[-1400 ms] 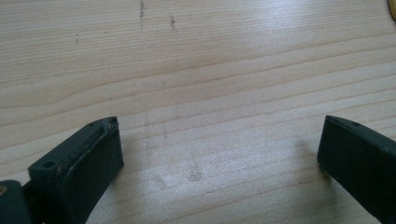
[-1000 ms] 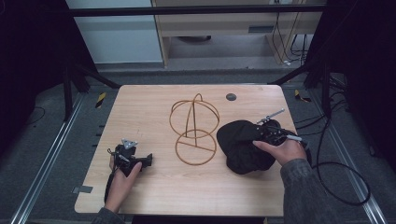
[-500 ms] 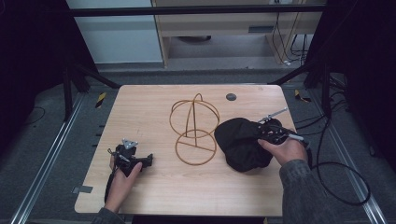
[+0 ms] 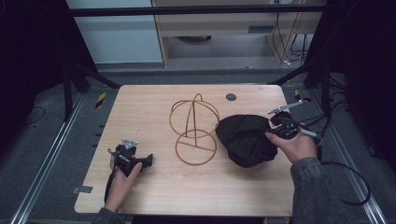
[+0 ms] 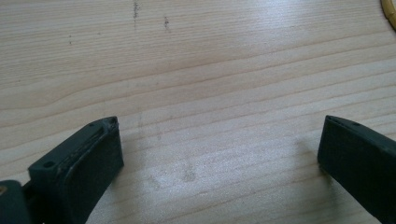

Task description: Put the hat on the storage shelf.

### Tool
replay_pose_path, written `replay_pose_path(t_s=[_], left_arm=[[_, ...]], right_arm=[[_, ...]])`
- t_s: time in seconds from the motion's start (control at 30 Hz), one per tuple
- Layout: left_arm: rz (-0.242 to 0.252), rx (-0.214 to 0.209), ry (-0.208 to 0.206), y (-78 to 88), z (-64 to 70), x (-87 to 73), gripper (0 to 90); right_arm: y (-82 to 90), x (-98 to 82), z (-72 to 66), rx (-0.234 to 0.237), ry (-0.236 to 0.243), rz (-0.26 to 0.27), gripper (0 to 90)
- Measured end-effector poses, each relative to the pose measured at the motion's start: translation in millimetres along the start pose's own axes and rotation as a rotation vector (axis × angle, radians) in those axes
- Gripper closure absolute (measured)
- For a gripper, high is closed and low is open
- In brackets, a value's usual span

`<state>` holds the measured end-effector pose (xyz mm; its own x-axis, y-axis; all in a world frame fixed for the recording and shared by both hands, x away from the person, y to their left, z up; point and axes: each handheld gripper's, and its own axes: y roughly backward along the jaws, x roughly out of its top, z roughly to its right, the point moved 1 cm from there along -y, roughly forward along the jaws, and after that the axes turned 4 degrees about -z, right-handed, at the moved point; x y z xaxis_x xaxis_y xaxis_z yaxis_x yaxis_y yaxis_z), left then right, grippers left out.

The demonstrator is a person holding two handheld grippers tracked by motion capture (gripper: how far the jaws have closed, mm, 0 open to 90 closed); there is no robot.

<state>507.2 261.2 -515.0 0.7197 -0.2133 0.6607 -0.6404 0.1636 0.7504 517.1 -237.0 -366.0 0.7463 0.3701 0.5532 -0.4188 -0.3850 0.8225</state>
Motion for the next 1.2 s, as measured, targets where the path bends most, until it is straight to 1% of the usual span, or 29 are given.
replay_pose_path(t_s=[0.03,0.2,0.23,0.27,0.33,0.37,0.4,0.47,0.53,0.6,0.67,0.7,0.73,0.83,0.93,1.03,1.13,1.2], left_arm=[[0.0,0.0,0.0,0.0,0.0,0.0,0.0],[0.0,0.0,0.0,0.0,0.0,0.0,0.0],[0.0,0.0,0.0,0.0,0.0,0.0,0.0],[0.0,0.0,0.0,0.0,0.0,0.0,0.0],[0.001,0.0,0.0,0.0,0.1,-0.1,0.0],[0.001,0.0,0.0,0.0,0.1,-0.1,0.0],[0.001,0.0,0.0,0.0,0.2,-0.1,0.0],[0.001,-0.001,-0.001,0.1,0.4,-0.2,0.0],[0.001,-0.001,0.0,0.1,0.5,-0.2,0.0],[0.001,-0.001,0.0,0.1,0.5,-0.2,0.0],[0.001,-0.001,-0.001,0.1,0.4,-0.2,0.0],[0.001,-0.001,-0.001,0.1,0.4,-0.2,0.0],[0.003,-0.001,0.002,0.0,0.6,-0.2,0.0],[0.003,-0.001,0.003,-0.1,0.7,-0.2,0.0],[0.003,-0.001,0.003,-0.1,0.7,-0.2,0.0],[0.003,-0.001,0.004,0.0,0.7,-0.2,0.0],[0.003,-0.001,0.004,0.0,0.8,-0.2,0.0],[0.003,-0.001,0.004,0.0,0.7,-0.2,0.0]], right_arm=[[5.6,1.1,0.6,0.008,-0.001,0.018,85.7],[34.8,7.8,0.3,0.005,-0.003,0.098,85.6],[34.8,7.8,0.3,0.005,-0.003,0.098,85.6],[47.4,11.6,-2.5,-0.013,0.001,0.128,85.5],[55.7,14.4,-5.9,-0.028,0.012,0.142,85.5],[55.7,14.4,-5.9,-0.028,0.012,0.142,85.5],[65.3,17.4,-9.6,-0.029,0.018,0.167,85.4],[73.0,19.4,-12.0,-0.016,0.017,0.196,85.4],[79.2,21.0,-14.4,-0.01,0.019,0.215,85.4],[86.4,23.2,-17.1,-0.019,0.022,0.232,85.5],[93.5,25.3,-18.5,-0.018,0.024,0.248,85.5],[93.5,25.3,-18.5,-0.018,0.024,0.248,85.5],[99.5,27.1,-19.5,-0.019,0.019,0.269,85.5],[104.6,28.5,-19.2,-0.026,0.019,0.288,85.5],[110.9,30.0,-18.9,-0.011,0.01,0.321,85.5],[116.0,32.2,-21.5,0.009,-0.002,0.337,85.5],[120.6,36.3,-25.6,0.01,0.008,0.36,85.5],[124.2,39.8,-29.9,0.022,0.01,0.375,85.5]])
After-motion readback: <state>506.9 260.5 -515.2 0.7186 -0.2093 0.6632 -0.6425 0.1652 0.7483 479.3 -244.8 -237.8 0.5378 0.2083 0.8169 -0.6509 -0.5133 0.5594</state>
